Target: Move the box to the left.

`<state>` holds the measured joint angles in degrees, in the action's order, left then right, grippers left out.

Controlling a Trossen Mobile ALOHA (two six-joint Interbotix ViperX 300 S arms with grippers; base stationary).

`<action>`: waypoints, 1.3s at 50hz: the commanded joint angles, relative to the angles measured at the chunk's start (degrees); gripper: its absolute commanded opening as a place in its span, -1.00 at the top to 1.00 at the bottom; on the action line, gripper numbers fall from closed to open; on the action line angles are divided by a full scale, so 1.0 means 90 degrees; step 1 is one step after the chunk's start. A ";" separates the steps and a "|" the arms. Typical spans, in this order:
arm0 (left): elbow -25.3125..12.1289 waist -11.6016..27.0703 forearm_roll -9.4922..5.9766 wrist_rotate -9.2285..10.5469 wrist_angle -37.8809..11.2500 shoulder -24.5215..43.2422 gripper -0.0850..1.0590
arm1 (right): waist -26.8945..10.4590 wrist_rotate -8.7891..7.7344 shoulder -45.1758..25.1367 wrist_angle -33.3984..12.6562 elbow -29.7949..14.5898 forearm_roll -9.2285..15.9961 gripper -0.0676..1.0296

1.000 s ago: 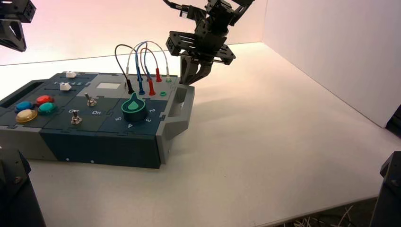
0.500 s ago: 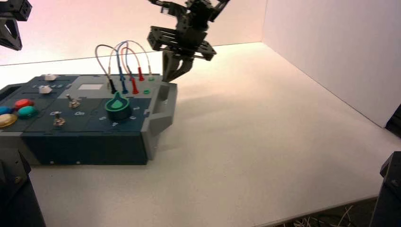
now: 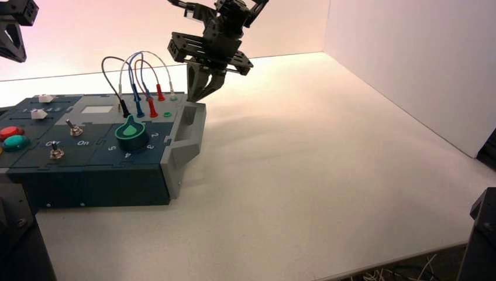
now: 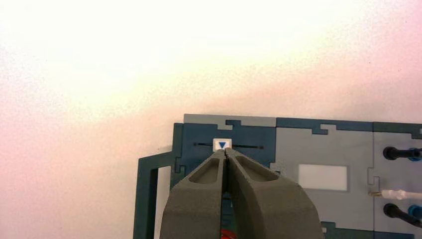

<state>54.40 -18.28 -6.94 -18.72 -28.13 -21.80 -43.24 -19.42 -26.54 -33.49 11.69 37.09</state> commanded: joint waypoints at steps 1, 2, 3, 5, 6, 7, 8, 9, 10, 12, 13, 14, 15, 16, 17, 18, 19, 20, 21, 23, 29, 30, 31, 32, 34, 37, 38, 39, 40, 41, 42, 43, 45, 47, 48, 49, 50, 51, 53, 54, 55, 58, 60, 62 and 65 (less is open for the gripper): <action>-0.0068 -0.0049 -0.0010 0.0010 0.0029 -0.0088 0.91 | -0.0313 -0.0068 0.0098 -0.0049 -0.0283 0.0098 0.92; -0.0068 -0.0039 -0.0010 0.0010 0.0020 -0.0078 0.91 | -0.0313 -0.0068 0.0098 -0.0049 -0.0283 0.0107 0.92; -0.0078 -0.0039 -0.0010 0.0010 0.0020 -0.0088 0.91 | -0.0303 -0.0078 0.0107 -0.0049 -0.0293 0.0098 0.92; -0.0078 -0.0039 -0.0010 0.0010 0.0029 -0.0088 0.91 | -0.0303 -0.0107 0.0117 -0.0049 -0.0303 0.0098 0.92; -0.0078 -0.0049 -0.0010 0.0010 0.0020 -0.0088 0.91 | -0.0293 -0.0117 0.0127 -0.0049 -0.0303 0.0107 0.92; -0.0078 -0.0049 -0.0010 0.0010 0.0020 -0.0088 0.91 | -0.0293 -0.0117 0.0127 -0.0049 -0.0303 0.0107 0.92; -0.0078 -0.0049 -0.0010 0.0010 0.0020 -0.0088 0.91 | -0.0293 -0.0117 0.0127 -0.0049 -0.0303 0.0107 0.92; -0.0088 -0.0039 -0.0010 0.0010 0.0020 -0.0088 0.91 | -0.0293 -0.0137 0.0156 -0.0049 -0.0303 0.0098 0.92; -0.0088 -0.0039 -0.0010 0.0010 0.0020 -0.0088 0.91 | -0.0273 -0.0146 0.0186 -0.0049 -0.0313 0.0107 0.92; -0.0088 -0.0039 -0.0020 0.0010 0.0029 -0.0107 0.91 | -0.0244 -0.0166 0.0215 -0.0049 -0.0303 0.0098 0.92; -0.0088 -0.0039 -0.0029 0.0010 0.0029 -0.0107 0.91 | -0.0234 -0.0166 0.0215 -0.0049 -0.0293 0.0098 0.92; -0.0088 -0.0039 -0.0020 0.0010 0.0020 -0.0117 0.91 | -0.0225 -0.0176 0.0225 -0.0049 -0.0293 0.0098 0.92; -0.0088 -0.0039 -0.0020 0.0010 0.0020 -0.0117 0.91 | -0.0205 -0.0176 0.0244 -0.0049 -0.0273 0.0098 0.92; -0.0088 -0.0049 -0.0029 0.0010 0.0020 -0.0117 0.91 | -0.0195 -0.0176 0.0244 -0.0049 -0.0273 0.0088 0.92; -0.0088 -0.0039 -0.0020 0.0010 0.0020 -0.0137 0.91 | -0.0156 -0.0186 0.0254 -0.0049 -0.0254 0.0088 0.92; -0.0088 -0.0039 -0.0029 0.0010 0.0029 -0.0137 0.91 | -0.0127 -0.0186 0.0264 -0.0049 -0.0244 0.0088 0.92; -0.0088 -0.0049 -0.0029 0.0010 0.0029 -0.0146 0.91 | -0.0107 -0.0186 0.0273 -0.0049 -0.0225 0.0078 0.92; -0.0088 -0.0049 -0.0029 0.0010 0.0020 -0.0146 0.91 | -0.0049 -0.0186 0.0303 -0.0039 -0.0186 0.0068 0.92; -0.0088 -0.0049 -0.0029 0.0010 0.0029 -0.0156 0.91 | -0.0029 -0.0186 0.0312 -0.0029 -0.0176 0.0068 0.92; -0.0088 -0.0049 -0.0029 0.0020 0.0020 -0.0176 0.91 | 0.0068 -0.0186 0.0371 0.0010 -0.0078 0.0068 0.92; -0.0088 -0.0049 -0.0039 0.0010 0.0029 -0.0186 0.91 | 0.0225 -0.0205 0.0508 0.0127 0.0088 0.0059 0.92; -0.0088 -0.0049 -0.0039 0.0010 0.0029 -0.0186 0.91 | 0.0225 -0.0205 0.0508 0.0127 0.0088 0.0059 0.92; -0.0088 -0.0039 -0.0039 0.0010 0.0029 -0.0186 0.91 | 0.0244 -0.0205 0.0518 0.0137 0.0107 0.0059 0.92; -0.0088 -0.0039 -0.0039 0.0010 0.0029 -0.0186 0.91 | 0.0342 -0.0254 0.0664 0.0264 0.0234 0.0049 0.92; -0.0088 -0.0039 -0.0049 0.0010 0.0029 -0.0186 0.91 | 0.0361 -0.0273 0.0703 0.0283 0.0273 0.0049 0.92; -0.0088 -0.0039 -0.0049 0.0010 0.0029 -0.0186 0.91 | 0.0371 -0.0312 0.0752 0.0303 0.0293 0.0029 0.92; -0.0098 -0.0049 -0.0049 0.0010 0.0029 -0.0186 0.91 | 0.0381 -0.0322 0.0752 0.0303 0.0293 0.0029 0.92; -0.0088 -0.0039 -0.0049 0.0010 0.0029 -0.0186 0.91 | 0.0381 -0.0332 0.0752 0.0303 0.0293 0.0029 0.92; -0.0088 -0.0039 -0.0049 0.0010 0.0020 -0.0186 0.91 | 0.0381 -0.0342 0.0752 0.0303 0.0303 0.0020 0.92; -0.0088 -0.0039 -0.0049 0.0010 0.0020 -0.0186 0.91 | 0.0391 -0.0352 0.0762 0.0303 0.0303 0.0010 0.92; -0.0088 -0.0039 -0.0049 0.0010 0.0029 -0.0186 0.91 | 0.0391 -0.0352 0.0762 0.0303 0.0303 0.0010 0.92; -0.0078 -0.0049 -0.0049 0.0010 0.0029 -0.0186 0.91 | 0.0400 -0.0361 0.0752 0.0303 0.0303 0.0010 0.92; -0.0078 -0.0049 -0.0049 0.0010 0.0020 -0.0186 0.91 | 0.0410 -0.0371 0.0752 0.0312 0.0312 -0.0010 0.92; -0.0078 -0.0039 -0.0049 0.0010 0.0029 -0.0186 0.91 | 0.0430 -0.0371 0.0762 0.0312 0.0332 -0.0039 0.92; -0.0078 -0.0039 -0.0049 0.0010 0.0020 -0.0186 0.91 | 0.0439 -0.0381 0.0762 0.0312 0.0332 -0.0049 0.92; -0.0088 -0.0039 -0.0049 0.0010 0.0020 -0.0186 0.91 | 0.0459 -0.0381 0.0771 0.0322 0.0342 -0.0088 0.92; -0.0088 -0.0039 -0.0049 0.0010 0.0029 -0.0186 0.91 | 0.0479 -0.0381 0.0791 0.0332 0.0361 -0.0117 0.92; -0.0088 -0.0049 -0.0049 0.0010 0.0020 -0.0186 0.91 | 0.0488 -0.0381 0.0811 0.0342 0.0381 -0.0146 0.92; -0.0088 -0.0039 -0.0049 0.0010 0.0020 -0.0186 0.91 | 0.0518 -0.0381 0.0869 0.0391 0.0420 -0.0195 0.92; -0.0088 -0.0039 -0.0049 0.0010 0.0020 -0.0195 0.91 | 0.0527 -0.0381 0.0879 0.0400 0.0430 -0.0205 0.92; -0.0098 -0.0039 -0.0049 0.0010 0.0020 -0.0205 0.91 | 0.0547 -0.0381 0.0918 0.0439 0.0459 -0.0215 0.92; -0.0098 -0.0039 -0.0049 0.0010 0.0020 -0.0234 0.91 | 0.0586 -0.0381 0.1016 0.0537 0.0527 -0.0283 0.92; -0.0098 -0.0049 -0.0049 0.0010 0.0020 -0.0264 0.91 | 0.0615 -0.0391 0.1104 0.0615 0.0596 -0.0322 0.92; -0.0117 -0.0039 -0.0049 0.0010 0.0029 -0.0313 0.91 | 0.0674 -0.0381 0.1182 0.0664 0.0654 -0.0352 0.92; -0.0127 -0.0039 -0.0039 0.0010 0.0029 -0.0410 0.91 | 0.0723 -0.0391 0.1260 0.0693 0.0723 -0.0361 0.92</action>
<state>54.40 -18.37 -7.21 -18.63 -28.21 -23.55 -37.71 -22.50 -19.07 -28.21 18.11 34.01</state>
